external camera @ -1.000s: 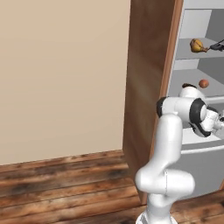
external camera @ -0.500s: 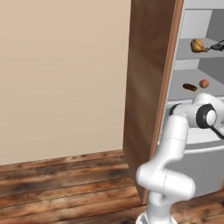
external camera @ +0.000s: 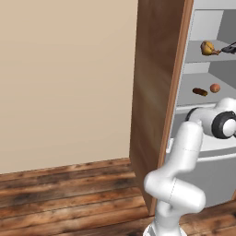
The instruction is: Gather the onion and sweet potato from the fridge and place them on a tray on the dining counter. Then gather the chicken drumstick and fish from the fridge and place them on the other tray.
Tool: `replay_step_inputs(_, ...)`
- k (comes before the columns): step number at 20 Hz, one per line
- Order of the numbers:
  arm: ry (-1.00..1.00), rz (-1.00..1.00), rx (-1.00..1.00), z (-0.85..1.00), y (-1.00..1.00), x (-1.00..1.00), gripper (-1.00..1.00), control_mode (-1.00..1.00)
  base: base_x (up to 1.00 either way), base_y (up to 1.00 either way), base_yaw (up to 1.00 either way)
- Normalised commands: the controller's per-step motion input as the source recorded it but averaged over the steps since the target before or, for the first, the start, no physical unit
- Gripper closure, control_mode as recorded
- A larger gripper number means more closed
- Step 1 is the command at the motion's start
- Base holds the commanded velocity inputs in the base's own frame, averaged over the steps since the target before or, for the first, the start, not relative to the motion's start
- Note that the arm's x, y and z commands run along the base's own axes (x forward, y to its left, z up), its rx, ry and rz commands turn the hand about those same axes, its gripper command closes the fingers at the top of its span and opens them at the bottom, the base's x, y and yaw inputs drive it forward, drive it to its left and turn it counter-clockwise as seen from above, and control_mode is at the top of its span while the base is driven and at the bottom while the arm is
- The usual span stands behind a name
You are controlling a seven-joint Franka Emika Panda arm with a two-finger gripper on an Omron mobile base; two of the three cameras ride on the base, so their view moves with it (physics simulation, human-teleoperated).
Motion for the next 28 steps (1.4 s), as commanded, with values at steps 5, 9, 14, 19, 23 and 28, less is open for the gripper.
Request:
replay_step_inputs(5, -0.21, 0.13, -0.04, -0.44, 1.0, -0.84, 1.0, -1.0, 0.0, 0.0, 0.0)
replay_step_inputs(9, -0.36, 0.12, 0.0, -0.41, 1.0, -0.19, 1.0, -1.0, 0.0, 0.0, 0.0)
replay_step_inputs(14, -0.17, 0.08, 0.0, 0.02, 1.0, 0.06, 1.0, -1.0, 0.0, 0.0, 0.0)
replay_step_inputs(19, 0.0, 0.07, 0.0, 0.07, 1.0, 0.28, 1.0, -1.0, 0.0, 0.0, 0.0)
replay_step_inputs(23, 0.49, 0.16, -0.11, 0.12, 1.0, 0.51, 1.0, -1.0, 0.0, 0.0, 0.0)
replay_step_inputs(28, 0.31, 0.07, 0.08, 0.34, 1.0, 0.5, 1.0, -1.0, 0.0, 0.0, 0.0)
